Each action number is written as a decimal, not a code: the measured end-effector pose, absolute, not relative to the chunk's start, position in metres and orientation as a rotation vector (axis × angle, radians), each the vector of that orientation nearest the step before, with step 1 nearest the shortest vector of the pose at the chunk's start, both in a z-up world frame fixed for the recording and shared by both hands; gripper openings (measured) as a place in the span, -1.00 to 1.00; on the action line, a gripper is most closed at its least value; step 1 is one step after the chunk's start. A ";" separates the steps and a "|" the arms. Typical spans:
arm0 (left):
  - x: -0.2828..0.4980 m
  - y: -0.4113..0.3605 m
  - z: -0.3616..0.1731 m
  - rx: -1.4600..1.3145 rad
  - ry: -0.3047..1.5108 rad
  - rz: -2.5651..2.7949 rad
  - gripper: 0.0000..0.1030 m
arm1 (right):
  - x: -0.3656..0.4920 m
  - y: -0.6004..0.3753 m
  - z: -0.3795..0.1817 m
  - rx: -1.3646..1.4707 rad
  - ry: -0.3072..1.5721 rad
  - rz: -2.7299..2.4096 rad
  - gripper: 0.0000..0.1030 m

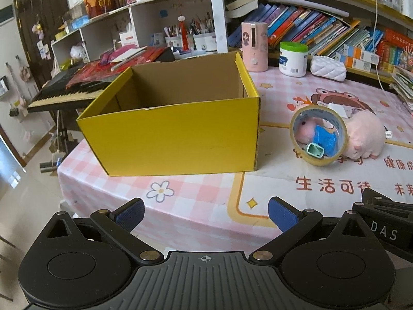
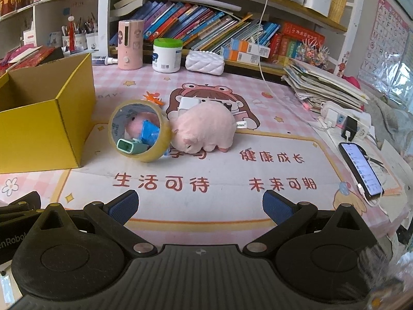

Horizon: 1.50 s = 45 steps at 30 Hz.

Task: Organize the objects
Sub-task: 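Move both tools toward the tape roll beside the pink plush pig, then grasp the clear tape roll with the left tool while the right tool approaches the mint-green clip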

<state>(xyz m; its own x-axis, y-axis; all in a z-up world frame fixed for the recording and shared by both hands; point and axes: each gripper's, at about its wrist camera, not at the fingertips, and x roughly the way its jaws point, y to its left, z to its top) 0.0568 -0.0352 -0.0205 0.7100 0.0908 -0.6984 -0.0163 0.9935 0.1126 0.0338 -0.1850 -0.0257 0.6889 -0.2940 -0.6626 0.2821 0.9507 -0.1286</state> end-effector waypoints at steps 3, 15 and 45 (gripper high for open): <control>0.064 -0.041 -0.021 0.089 0.788 0.069 0.99 | 0.045 -0.193 -0.027 -0.024 0.751 -0.308 1.00; 0.093 -0.079 -0.025 0.030 0.825 0.096 0.99 | 0.083 -0.237 -0.028 -0.037 0.762 -0.248 1.00; 0.123 -0.153 -0.027 -0.073 0.770 -0.078 0.99 | 0.125 -0.344 -0.006 0.173 0.522 -0.132 1.00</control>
<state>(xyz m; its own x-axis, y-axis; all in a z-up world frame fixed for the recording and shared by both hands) 0.1234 -0.1528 -0.0269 0.7156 -0.0971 -0.6917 0.0436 0.9946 -0.0946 0.1248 -0.3436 -0.0063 0.8588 -0.0815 -0.5058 0.1692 0.9770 0.1299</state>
